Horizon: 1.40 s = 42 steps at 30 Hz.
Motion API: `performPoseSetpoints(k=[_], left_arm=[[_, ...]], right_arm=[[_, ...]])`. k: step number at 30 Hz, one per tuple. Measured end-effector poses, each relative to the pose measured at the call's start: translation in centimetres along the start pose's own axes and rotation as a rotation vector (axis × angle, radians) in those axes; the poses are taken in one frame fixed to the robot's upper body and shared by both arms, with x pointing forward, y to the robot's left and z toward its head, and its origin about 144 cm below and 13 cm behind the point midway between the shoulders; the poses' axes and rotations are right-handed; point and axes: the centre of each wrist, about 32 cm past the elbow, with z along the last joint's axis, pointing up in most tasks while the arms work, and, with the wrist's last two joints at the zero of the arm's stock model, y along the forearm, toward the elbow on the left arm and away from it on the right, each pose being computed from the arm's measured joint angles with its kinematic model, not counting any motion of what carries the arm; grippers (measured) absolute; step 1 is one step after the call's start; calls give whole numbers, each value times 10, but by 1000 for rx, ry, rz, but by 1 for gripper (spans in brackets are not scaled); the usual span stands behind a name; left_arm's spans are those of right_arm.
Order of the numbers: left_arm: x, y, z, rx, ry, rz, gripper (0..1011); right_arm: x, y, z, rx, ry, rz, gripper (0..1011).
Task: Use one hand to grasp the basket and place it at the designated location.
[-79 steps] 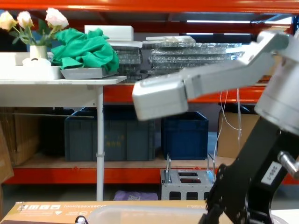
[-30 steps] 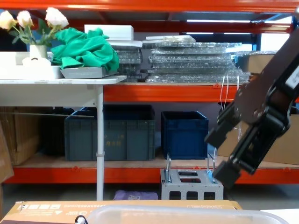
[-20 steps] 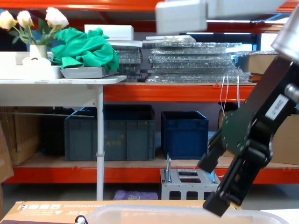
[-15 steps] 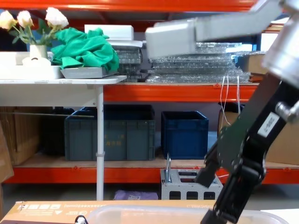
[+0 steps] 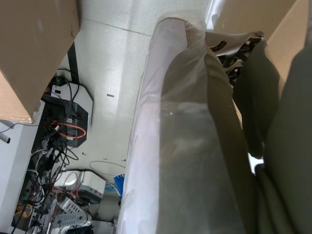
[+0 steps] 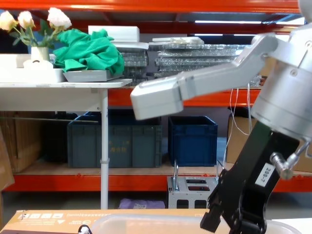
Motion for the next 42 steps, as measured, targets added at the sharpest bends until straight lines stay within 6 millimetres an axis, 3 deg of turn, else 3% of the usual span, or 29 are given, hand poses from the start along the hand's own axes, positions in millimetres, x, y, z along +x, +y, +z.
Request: performPoseSetpoints(k=[20,23,28,42], left_arm=[[0,0,0,0,0,0,0],[0,0,0,0,0,0,0],[0,0,0,0,0,0,0],[0,0,0,0,0,0,0]], right_arm=[[4,20,0,2,8,52,1001],[4,20,-2,1,13,54,961],[3,18,-5,7,17,47,858],[2,15,-12,22,42,28,399]])
